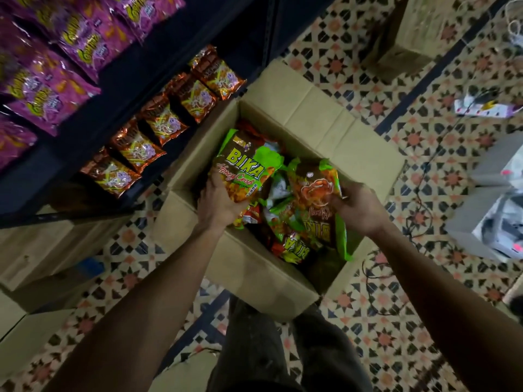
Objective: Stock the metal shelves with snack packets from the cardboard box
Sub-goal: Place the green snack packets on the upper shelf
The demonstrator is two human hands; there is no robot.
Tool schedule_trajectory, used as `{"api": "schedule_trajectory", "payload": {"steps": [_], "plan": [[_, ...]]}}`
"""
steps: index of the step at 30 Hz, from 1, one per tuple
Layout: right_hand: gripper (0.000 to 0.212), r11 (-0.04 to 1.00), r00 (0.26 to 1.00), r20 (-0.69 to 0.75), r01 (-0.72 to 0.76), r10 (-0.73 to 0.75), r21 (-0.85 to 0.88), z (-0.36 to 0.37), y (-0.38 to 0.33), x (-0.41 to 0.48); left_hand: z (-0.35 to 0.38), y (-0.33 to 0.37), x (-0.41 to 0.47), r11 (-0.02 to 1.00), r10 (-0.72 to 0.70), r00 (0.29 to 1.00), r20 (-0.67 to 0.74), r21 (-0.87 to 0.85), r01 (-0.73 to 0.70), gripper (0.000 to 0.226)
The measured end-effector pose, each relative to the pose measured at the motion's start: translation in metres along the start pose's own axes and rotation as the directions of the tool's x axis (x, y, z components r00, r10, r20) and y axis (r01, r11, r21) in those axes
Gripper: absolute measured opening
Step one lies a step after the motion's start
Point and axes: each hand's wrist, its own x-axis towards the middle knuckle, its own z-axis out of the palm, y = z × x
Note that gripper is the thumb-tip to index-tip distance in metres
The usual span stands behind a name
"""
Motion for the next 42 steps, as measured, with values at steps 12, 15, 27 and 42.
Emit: {"api": "schedule_trajectory", "payload": {"steps": [12,15,27,42], "plan": [[0.022,0.952,0.974,-0.105,0.219,-0.200,0.212,-0.083,-0.014,-0.031,-0.033,0.050,-0.112,0.879,0.022,0.999,-0.049,-0.476,-0.043,0.097],[0.021,0.911,0.953,-0.099,0.303,-0.287,0.278,-0.111,-0.007,-0.033,-0.023,0.076,-0.136,0.856,-0.021,0.992,-0.121,-0.514,-0.045,0.101],[0.017,0.755,0.838,-0.197,0.544,-0.508,0.367,-0.262,0.035,-0.057,0.038,0.221,-0.234,0.751,-0.145,0.943,-0.298,-0.654,-0.091,0.099],[0.013,0.543,0.732,-0.278,0.659,-0.622,0.521,-0.411,-0.032,-0.033,-0.061,0.358,-0.226,0.700,-0.170,0.796,-0.580,-0.640,-0.316,0.101]]}}
